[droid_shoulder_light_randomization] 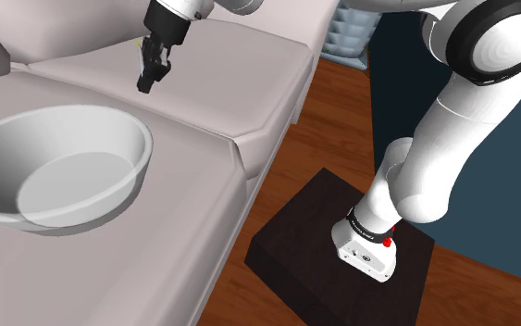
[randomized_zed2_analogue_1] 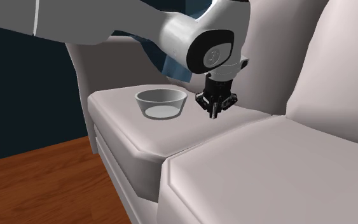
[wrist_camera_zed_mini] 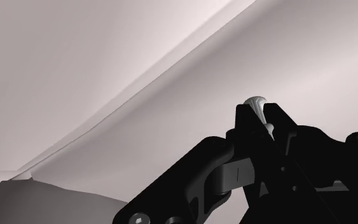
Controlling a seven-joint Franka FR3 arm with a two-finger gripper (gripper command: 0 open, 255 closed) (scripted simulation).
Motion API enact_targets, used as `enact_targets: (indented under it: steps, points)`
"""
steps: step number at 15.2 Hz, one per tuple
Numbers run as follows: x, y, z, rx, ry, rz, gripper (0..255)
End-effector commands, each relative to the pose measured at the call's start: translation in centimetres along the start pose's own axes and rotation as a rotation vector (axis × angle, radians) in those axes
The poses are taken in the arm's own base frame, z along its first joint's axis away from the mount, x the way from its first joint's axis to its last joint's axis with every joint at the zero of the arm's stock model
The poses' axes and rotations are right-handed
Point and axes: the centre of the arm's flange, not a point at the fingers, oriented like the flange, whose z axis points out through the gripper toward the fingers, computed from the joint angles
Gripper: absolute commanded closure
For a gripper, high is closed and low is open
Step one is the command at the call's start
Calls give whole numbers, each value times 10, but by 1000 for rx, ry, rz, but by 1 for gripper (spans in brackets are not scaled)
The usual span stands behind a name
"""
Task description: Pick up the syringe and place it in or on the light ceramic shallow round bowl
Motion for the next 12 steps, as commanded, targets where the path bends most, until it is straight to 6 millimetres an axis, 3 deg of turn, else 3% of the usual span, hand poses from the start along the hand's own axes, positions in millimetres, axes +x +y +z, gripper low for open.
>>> enact_targets:
  steps: [1, 12]
  points:
    - [4, 0, -10, 0, 0, 0, 255]
    - [29, 1, -62, 0, 0, 0, 255]
